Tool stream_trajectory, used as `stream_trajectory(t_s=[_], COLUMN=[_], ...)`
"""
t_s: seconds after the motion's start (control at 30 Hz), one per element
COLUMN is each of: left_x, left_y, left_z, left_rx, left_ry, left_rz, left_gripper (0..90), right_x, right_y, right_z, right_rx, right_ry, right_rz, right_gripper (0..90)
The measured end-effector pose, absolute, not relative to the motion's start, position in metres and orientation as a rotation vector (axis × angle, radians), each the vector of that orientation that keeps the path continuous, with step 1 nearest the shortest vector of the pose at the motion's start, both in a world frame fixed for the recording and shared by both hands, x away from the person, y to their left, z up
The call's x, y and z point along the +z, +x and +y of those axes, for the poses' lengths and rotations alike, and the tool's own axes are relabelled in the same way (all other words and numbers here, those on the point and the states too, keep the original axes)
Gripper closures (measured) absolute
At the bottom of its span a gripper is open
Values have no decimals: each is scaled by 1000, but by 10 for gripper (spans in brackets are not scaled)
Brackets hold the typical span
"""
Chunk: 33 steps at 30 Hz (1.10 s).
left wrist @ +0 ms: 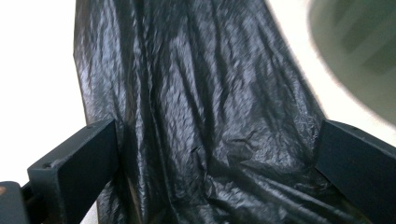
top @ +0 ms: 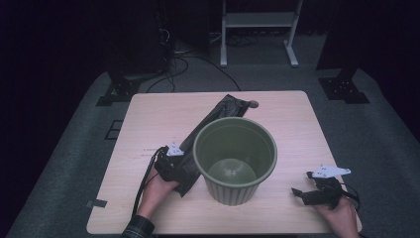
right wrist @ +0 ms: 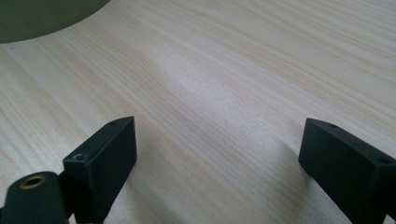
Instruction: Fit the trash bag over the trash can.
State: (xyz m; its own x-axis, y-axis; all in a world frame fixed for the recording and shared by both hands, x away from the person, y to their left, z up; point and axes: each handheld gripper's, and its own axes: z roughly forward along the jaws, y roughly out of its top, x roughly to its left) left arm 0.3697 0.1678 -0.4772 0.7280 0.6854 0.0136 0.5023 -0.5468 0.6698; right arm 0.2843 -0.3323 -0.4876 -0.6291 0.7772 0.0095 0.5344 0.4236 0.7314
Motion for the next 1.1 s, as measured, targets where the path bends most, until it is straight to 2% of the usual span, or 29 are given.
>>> stream_trajectory(t_s=[0.07,0.13,0.17,0.27,0.3,0.37,0.43,0.6,1.1], left_x=[-476,-473,-472,-468,-468,-467,-466,-465,-459], left_y=[369,366,365,361,361,359,358,348,299], left_z=[169,171,172,176,177,179,183,193,227], left_rx=[362,355,352,340,335,328,311,286,246], left_ry=[2273,2274,2270,2278,2281,2287,2291,2295,2272], left_rz=[882,850,844,824,822,821,822,810,814], left_gripper=[17,136,233,442,565,674,745,802,800], right_x=[-488,-488,-488,-488,-488,-488,-488,-488,-488], right_y=[284,285,285,285,285,285,285,285,285], right_z=[-332,-332,-332,-332,-332,-332,-332,-332,-332], right_rx=[1029,1029,1029,1028,1028,1028,1028,1027,1026], right_ry=[1130,1131,1132,1133,1134,1134,1135,1138,1146], right_rz=[2351,2350,2349,2349,2348,2348,2348,2346,2342], right_gripper=[99,99,99,100,100,100,100,100,100])
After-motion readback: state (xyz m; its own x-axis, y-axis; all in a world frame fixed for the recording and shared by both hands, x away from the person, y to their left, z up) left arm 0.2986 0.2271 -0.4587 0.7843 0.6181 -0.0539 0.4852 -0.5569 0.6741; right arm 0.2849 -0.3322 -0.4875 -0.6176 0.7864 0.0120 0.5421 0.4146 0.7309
